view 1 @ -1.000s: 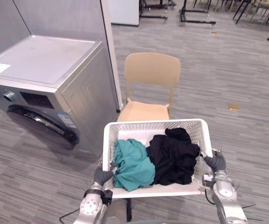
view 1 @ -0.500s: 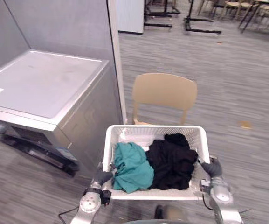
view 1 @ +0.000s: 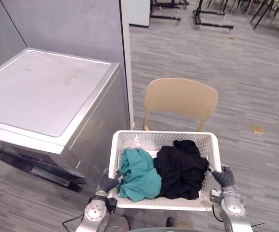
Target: Pick up the laundry basket with both hands and put the clothes into the washing machine.
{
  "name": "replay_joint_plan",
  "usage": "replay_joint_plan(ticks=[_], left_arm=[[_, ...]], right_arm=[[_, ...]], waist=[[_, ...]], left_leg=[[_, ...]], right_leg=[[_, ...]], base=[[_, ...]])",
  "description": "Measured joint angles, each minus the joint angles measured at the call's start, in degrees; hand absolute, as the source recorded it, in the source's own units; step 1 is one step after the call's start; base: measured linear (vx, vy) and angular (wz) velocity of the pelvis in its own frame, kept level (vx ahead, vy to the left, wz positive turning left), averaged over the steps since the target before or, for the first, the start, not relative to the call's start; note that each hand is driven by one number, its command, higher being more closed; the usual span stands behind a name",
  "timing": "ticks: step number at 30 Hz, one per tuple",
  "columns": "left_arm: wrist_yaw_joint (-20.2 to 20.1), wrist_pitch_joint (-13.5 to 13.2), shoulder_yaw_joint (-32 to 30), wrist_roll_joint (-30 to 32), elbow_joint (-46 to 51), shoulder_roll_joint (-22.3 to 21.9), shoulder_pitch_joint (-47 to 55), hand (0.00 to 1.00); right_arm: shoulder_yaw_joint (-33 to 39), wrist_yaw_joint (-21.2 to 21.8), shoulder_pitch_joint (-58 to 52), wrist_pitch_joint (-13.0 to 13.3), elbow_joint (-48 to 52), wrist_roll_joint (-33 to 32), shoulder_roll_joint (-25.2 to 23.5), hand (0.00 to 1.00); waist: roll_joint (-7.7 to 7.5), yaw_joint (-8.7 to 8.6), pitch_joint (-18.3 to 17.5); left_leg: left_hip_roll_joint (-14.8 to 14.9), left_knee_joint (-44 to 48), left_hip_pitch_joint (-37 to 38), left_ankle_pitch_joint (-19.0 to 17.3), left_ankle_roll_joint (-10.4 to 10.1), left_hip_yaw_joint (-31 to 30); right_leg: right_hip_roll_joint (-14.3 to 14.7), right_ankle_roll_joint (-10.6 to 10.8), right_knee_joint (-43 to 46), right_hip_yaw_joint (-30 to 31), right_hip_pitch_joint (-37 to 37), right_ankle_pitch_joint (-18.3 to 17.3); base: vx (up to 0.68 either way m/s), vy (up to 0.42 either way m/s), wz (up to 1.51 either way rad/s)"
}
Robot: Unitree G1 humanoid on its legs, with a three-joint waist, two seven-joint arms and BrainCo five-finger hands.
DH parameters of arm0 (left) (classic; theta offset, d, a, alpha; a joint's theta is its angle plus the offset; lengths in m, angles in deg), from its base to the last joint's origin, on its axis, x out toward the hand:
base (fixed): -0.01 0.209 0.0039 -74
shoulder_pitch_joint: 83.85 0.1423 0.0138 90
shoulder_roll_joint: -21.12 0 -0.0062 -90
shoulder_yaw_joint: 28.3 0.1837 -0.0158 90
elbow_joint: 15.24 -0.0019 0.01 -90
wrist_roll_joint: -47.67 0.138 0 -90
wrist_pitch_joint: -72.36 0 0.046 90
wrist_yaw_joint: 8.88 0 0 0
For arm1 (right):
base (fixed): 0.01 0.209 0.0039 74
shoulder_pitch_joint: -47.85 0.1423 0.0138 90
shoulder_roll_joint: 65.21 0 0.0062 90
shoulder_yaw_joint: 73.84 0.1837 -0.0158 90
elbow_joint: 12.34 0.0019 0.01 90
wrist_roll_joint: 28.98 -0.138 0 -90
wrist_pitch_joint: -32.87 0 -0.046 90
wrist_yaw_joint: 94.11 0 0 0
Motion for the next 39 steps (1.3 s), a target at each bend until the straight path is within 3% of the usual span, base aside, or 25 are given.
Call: replay_joint_plan(ticks=[2,3,5,7,8,14,20,25,31,34,39], left_arm=[[1.9,0.0,0.0,0.0,-3.0,0.9,-8.4,1.0],[3.4,0.0,-0.3,0.0,-5.0,1.3,-13.9,1.0],[5.0,0.2,-0.5,-0.1,-8.5,1.8,-21.5,1.0],[6.2,0.4,-0.9,-0.2,-10.9,1.8,-27.4,1.0],[7.3,0.6,-1.2,-0.6,-12.4,1.7,-31.6,0.0],[13.6,1.1,-7.8,-1.2,-16.4,-0.2,-47.6,0.0],[17.2,1.4,-11.2,-1.0,-16.3,-2.9,-49.1,0.0],[18.8,1.4,-14.2,-1.0,-11.6,-7.1,-43.1,0.0],[18.3,0.9,-15.4,-1.0,-3.2,-9.3,-34.8,0.0],[18.2,-0.1,-15.6,-1.2,0.2,-11.7,-29.3,0.0],[16.2,-2.6,-16.3,-1.3,6.9,-11.6,-17.3,0.0]], right_arm=[[0.0,-1.8,7.4,0.1,-4.0,-1.1,0.9,1.0],[0.2,-3.0,12.4,0.1,-6.1,-1.8,1.4,1.0],[1.1,-4.5,18.6,-0.1,-7.8,-2.3,1.9,1.0],[2.4,-6.0,23.1,0.0,-8.5,-3.0,2.3,1.0],[2.8,-7.1,25.9,-0.1,-9.3,-4.1,2.4,0.0],[4.5,-11.3,37.9,0.1,-9.0,-6.7,0.9,0.0],[4.3,-13.0,39.7,0.9,-2.0,-6.4,-1.0,0.0],[4.0,-13.0,33.2,2.4,5.2,-6.4,-3.0,0.0],[3.0,-11.5,23.9,2.8,13.3,-5.3,-3.9,0.0],[2.6,-10.6,17.8,3.2,18.1,-4.8,-4.5,0.0],[2.0,-7.9,6.1,5.0,25.1,-2.1,-5.5,0.0]], waist=[[-0.23,-0.27,2.9],[-0.16,-1.03,6.4],[-0.25,-0.8,10.5],[-0.03,-0.97,11.9],[0.08,-0.88,12.6],[0.53,-1.04,13.4],[0.78,-0.95,14.1],[0.83,-0.76,14.2],[0.84,-0.29,14.2],[0.86,0.38,14.2],[0.9,0.71,13.9]], left_leg=[[0.2,3.4,-7.9,0.0,0.0,0.6],[0.6,4.9,-11.0,-0.1,0.1,0.8],[1.6,7.6,-15.0,-0.2,0.3,1.7],[2.5,9.6,-19.0,-0.4,0.6,2.3],[3.3,11.2,-21.4,-0.6,1.0,2.7],[6.3,15.5,-28.8,-1.1,1.6,3.2],[7.1,15.1,-29.3,-0.9,1.4,3.0],[6.9,14.3,-26.3,-0.8,1.2,3.3],[6.5,12.6,-22.8,-1.0,0.7,2.7],[6.5,12.5,-20.1,-1.3,0.2,2.4],[6.2,10.4,-13.3,-2.1,-1.0,2.6]], right_leg=[[0.3,0.3,1.3,1.1,-7.3,1.7],[0.6,0.2,1.1,1.2,-9.7,3.0],[1.2,0.6,1.2,2.6,-13.2,4.7],[1.6,0.6,1.2,3.3,-16.9,5.9],[2.2,0.8,1.3,3.7,-18.8,6.6],[4.3,0.1,1.6,4.4,-25.0,8.4],[5.0,-0.4,2.3,4.1,-26.0,8.3],[4.8,-0.7,3.8,4.1,-24.1,6.6],[4.4,-1.8,6.4,2.9,-21.8,3.9],[4.3,-1.8,7.4,2.6,-19.4,2.7],[3.8,-2.2,9.2,1.5,-14.0,-0.4]], base=[[-0.26,0.077,-0.23],[-0.24,0.064,-0.15],[-0.23,0.037,-0.3],[-0.19,0.018,-0.34],[-0.13,-0.007,-0.29],[-0.05,-0.042,-0.2],[0.02,-0.041,-0.03],[0.05,-0.009,0.03],[0.0,-0.05,0.13],[0.02,-0.031,0.09],[0.04,-0.038,0.12]])
